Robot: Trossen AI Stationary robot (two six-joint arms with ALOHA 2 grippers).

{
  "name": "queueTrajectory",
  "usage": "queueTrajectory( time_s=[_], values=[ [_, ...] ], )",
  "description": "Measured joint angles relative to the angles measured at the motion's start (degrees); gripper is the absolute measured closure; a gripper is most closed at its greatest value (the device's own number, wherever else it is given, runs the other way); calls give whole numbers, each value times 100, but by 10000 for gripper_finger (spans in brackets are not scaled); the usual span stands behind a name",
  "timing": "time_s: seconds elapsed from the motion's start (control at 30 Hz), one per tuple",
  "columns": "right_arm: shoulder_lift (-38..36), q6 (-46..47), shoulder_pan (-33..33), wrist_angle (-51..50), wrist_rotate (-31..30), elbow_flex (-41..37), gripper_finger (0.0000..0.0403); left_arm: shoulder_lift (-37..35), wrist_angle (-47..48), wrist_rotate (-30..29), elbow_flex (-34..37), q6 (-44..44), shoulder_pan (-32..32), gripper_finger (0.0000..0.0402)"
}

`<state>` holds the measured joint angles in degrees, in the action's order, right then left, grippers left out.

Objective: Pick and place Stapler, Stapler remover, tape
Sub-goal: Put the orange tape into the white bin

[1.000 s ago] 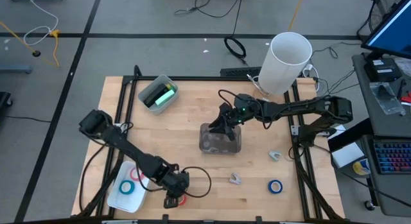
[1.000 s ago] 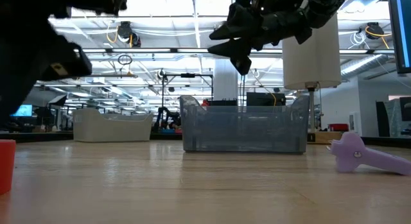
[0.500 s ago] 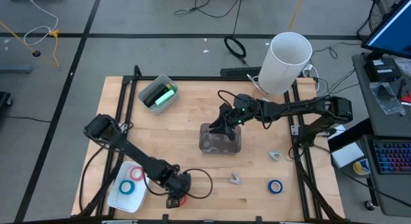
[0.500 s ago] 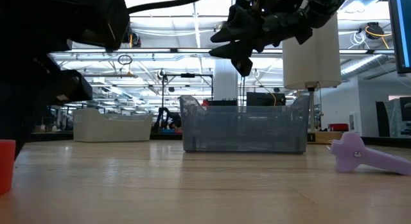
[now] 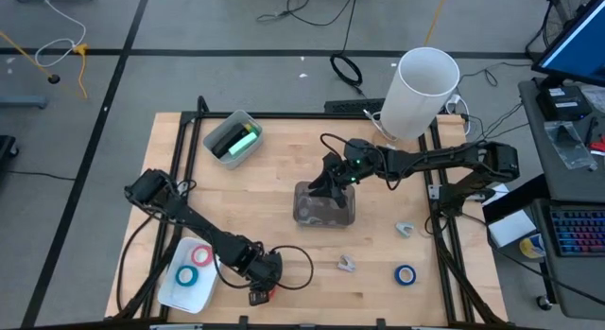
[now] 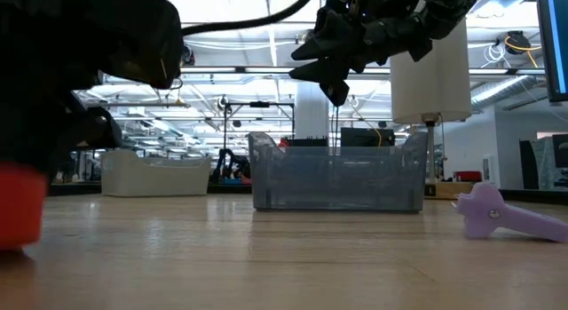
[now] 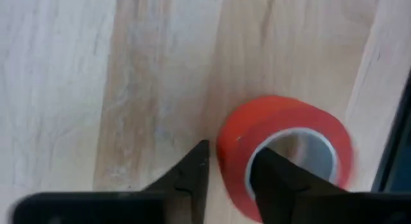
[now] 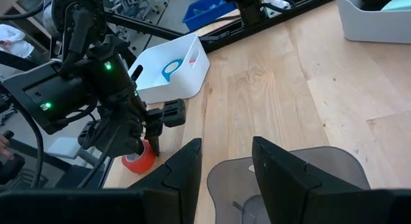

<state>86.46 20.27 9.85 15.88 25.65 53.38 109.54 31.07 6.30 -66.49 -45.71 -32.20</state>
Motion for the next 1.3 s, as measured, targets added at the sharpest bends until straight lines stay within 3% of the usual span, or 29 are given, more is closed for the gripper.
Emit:
queueTrajectory(
  time_s=[0.13,0.27,0.47,0.87,1.03,1.3],
  values=[
    [0,0,0,0,-2,-1,273,-5,66,203,13,-165,104,363],
    [0,0,0,-2,-4,1,273,-148,176,331,35,-630,196,364],
    [0,0,0,-2,-4,-1,273,-946,1286,116,48,-1348,240,364],
    [0,2,175,2,-4,-1,273,-3061,3813,-1245,36,-3184,-169,364],
    [0,24,216,4,-4,0,273,-3182,4774,-994,36,-3593,-502,364],
    [0,24,250,4,-6,-1,273,-2875,4905,-335,36,-3707,-928,364]
  ],
)
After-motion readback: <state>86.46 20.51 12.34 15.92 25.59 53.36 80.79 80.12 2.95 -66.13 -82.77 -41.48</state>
